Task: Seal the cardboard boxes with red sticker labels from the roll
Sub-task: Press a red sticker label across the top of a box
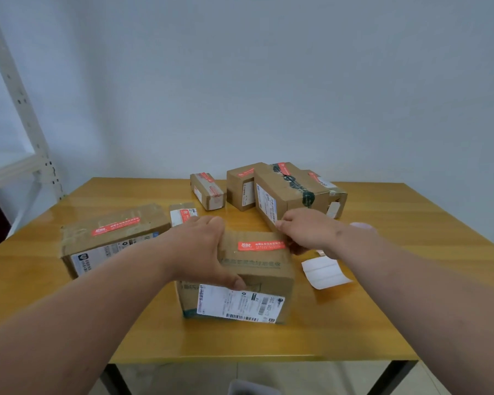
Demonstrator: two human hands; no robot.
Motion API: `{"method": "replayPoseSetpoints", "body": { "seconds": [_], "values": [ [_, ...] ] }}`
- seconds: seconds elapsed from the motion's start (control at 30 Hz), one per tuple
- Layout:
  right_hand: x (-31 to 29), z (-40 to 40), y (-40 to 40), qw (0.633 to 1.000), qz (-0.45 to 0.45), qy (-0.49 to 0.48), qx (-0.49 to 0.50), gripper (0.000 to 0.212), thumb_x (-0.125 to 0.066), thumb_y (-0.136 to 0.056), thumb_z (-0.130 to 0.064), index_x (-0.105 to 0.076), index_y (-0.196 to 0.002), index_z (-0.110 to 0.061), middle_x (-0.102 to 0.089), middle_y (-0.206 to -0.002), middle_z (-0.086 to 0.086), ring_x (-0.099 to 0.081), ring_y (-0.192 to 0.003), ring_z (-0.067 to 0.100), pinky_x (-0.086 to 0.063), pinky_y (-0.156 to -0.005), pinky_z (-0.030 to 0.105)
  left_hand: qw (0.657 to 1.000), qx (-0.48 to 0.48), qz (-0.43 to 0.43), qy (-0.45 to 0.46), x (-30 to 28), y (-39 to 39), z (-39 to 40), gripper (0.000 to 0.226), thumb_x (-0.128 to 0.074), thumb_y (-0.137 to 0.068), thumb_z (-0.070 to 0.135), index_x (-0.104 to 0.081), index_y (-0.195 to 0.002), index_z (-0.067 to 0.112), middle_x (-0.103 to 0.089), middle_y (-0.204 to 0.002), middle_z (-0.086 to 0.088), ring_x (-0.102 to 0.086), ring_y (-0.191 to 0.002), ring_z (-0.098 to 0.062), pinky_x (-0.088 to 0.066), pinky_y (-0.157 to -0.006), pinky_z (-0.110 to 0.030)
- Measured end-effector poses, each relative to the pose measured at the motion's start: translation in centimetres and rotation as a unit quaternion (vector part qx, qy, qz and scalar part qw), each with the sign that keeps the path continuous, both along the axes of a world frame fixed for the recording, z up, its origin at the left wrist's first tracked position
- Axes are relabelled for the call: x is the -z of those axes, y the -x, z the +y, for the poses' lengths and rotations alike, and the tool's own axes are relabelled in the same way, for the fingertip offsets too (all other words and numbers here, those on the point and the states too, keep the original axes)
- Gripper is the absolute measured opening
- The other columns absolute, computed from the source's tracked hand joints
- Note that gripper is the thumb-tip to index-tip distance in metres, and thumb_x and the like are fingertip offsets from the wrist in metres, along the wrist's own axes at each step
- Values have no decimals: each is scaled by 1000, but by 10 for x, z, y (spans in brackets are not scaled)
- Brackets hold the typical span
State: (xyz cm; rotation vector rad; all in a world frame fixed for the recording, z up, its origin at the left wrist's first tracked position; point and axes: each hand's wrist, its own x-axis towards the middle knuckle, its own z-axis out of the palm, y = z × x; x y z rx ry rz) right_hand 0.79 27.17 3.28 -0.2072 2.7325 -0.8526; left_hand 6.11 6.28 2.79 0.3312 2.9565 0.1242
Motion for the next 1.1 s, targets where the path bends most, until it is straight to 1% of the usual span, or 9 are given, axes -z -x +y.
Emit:
{"method": "replayPoseSetpoints", "body": {
  "seconds": [0.1, 0.17, 0.3, 0.43, 0.57, 0.77, 0.97, 1.03, 1.1],
  "values": [
    [1, 2, 0, 996, -6, 90, 19, 18, -46, -102, -19, -60, -107, -11, -66, -105, 10, -67, -93, 22, -59, -83, 36, 1000, -25, 4, 6, 4, 0, -2, 116, -64, -50, 88, -26, -142, 28, -35, -143, 3, -32, -131, -20, -40, -107, -44],
    [1, 3, -1, 995, -6, 94, 38, 13, -49, -99, -12, -61, -104, -11, -68, -100, 9, -69, -88, 20, -60, -79, 36, 999, -31, -3, 21, 4, 0, 0, 125, -62, -52, 88, -20, -151, 25, -26, -151, 1, -22, -140, -24, -32, -113, -47],
    [-6, 5, -3, 992, -47, 81, 83, 15, -49, -98, -10, -64, -96, -4, -70, -86, 12, -68, -63, 19, -56, -59, 29, 998, -26, -10, 52, -2, 4, 3, 111, -62, -49, 89, -41, -139, 26, -39, -130, 4, -35, -122, -18, -42, -104, -41],
    [-9, 0, -4, 996, -56, 29, 67, 18, -58, -93, -21, -66, -88, -6, -68, -78, 8, -65, -57, 17, -48, -58, 26, 997, -25, -6, 73, -4, 7, 5, 106, -61, -44, 92, -50, -128, 29, -41, -117, 6, -39, -110, -15, -48, -95, -39],
    [-12, -9, -3, 997, -41, -48, 44, 20, -60, -91, -26, -65, -85, -8, -66, -75, 6, -63, -56, 17, -49, -59, 27, 995, -27, -4, 92, -5, 7, 8, 108, -58, -43, 94, -51, -129, 28, -41, -116, 6, -39, -111, -17, -48, -94, -41],
    [-20, -20, -3, 991, -19, -130, 27, 19, -45, -97, -15, -61, -94, -5, -72, -87, 10, -73, -75, 22, -56, -73, 33, 995, -33, -3, 98, -6, 5, 11, 102, -60, -45, 92, -58, -124, 27, -41, -111, 6, -38, -108, -16, -48, -93, -40],
    [-22, -11, 2, 994, -7, -109, 14, 19, -51, -88, -3, -68, -97, -4, -74, -96, 16, -73, -87, 28, -55, -65, 30, 996, -31, -5, 86, -6, 5, 10, 105, -61, -45, 92, -55, -127, 26, -41, -114, 5, -37, -112, -17, -47, -95, -41],
    [-23, -11, -3, 994, 22, -101, -20, 25, -53, -89, 0, -72, -103, -10, -69, -111, 7, -68, -101, 24, -57, -84, 34, 996, -31, -6, 86, -6, 5, 10, 106, -61, -46, 92, -55, -128, 26, -40, -113, 5, -37, -113, -18, -47, -96, -42],
    [-24, -11, -10, 993, 51, -97, -45, 33, -51, -92, 1, -72, -111, -16, -64, -124, 1, -58, -116, 18, -50, -98, 31, 996, -32, -8, 86, -6, 4, 10, 105, -61, -46, 91, -54, -129, 26, -39, -112, 5, -36, -114, -17, -47, -97, -42]
  ]
}}
